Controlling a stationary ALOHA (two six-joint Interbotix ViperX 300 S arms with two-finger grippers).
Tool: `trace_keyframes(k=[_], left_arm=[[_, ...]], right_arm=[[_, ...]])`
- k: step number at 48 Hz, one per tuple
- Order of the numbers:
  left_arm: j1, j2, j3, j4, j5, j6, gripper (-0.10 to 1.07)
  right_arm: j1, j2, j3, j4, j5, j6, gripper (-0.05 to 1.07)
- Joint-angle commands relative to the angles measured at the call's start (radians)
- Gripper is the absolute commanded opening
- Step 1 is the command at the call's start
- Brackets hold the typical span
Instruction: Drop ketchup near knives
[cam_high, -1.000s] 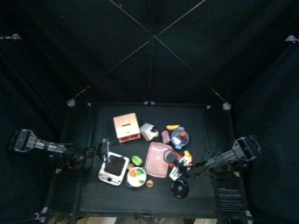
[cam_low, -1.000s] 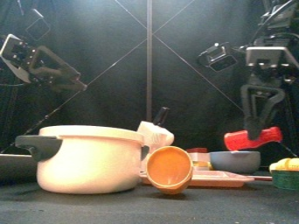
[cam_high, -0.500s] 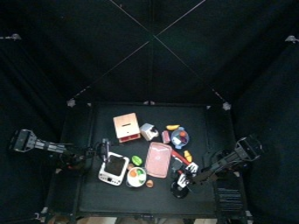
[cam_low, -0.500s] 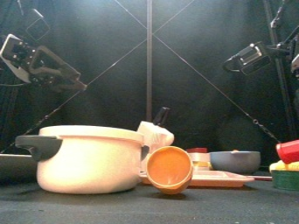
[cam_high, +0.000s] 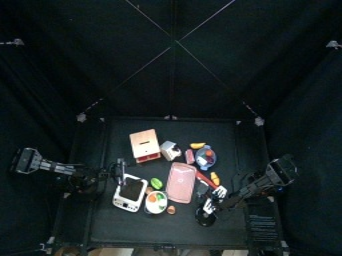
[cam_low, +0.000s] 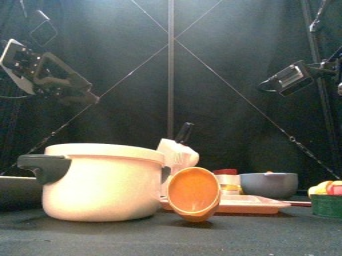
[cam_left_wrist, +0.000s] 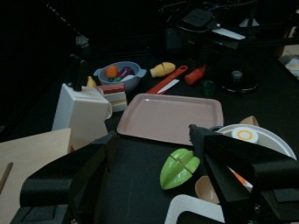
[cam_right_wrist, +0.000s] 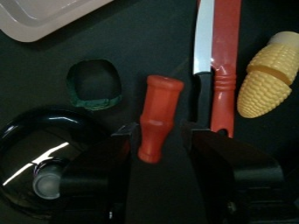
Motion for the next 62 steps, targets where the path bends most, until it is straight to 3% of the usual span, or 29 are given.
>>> trace_keyframes(k=[1, 36, 51, 62], left_arm=[[0.000, 0.000, -0.012, 0.000, -0.003, 0.000, 0.99], [0.000, 0.000, -0.011, 0.002, -0.003, 0.000, 0.99], [0.000, 0.000, -0.014, 0.002, -0.003, 0.000, 0.99], [0.000, 0.000, -0.023, 0.003, -0.005, 0.002, 0.99]], right_arm=[[-0.002, -0.014, -0.011, -0.003, 0.003, 0.000, 0.87], [0.006, -0.026, -0.048, -0.012, 0.000, -0.003, 0.91], [0.192, -0.040, -0.144, 0.038, -0.014, 0.002, 0.91], [0.219, 0.032, -0.161, 0.044, -0.026, -0.003, 0.91]])
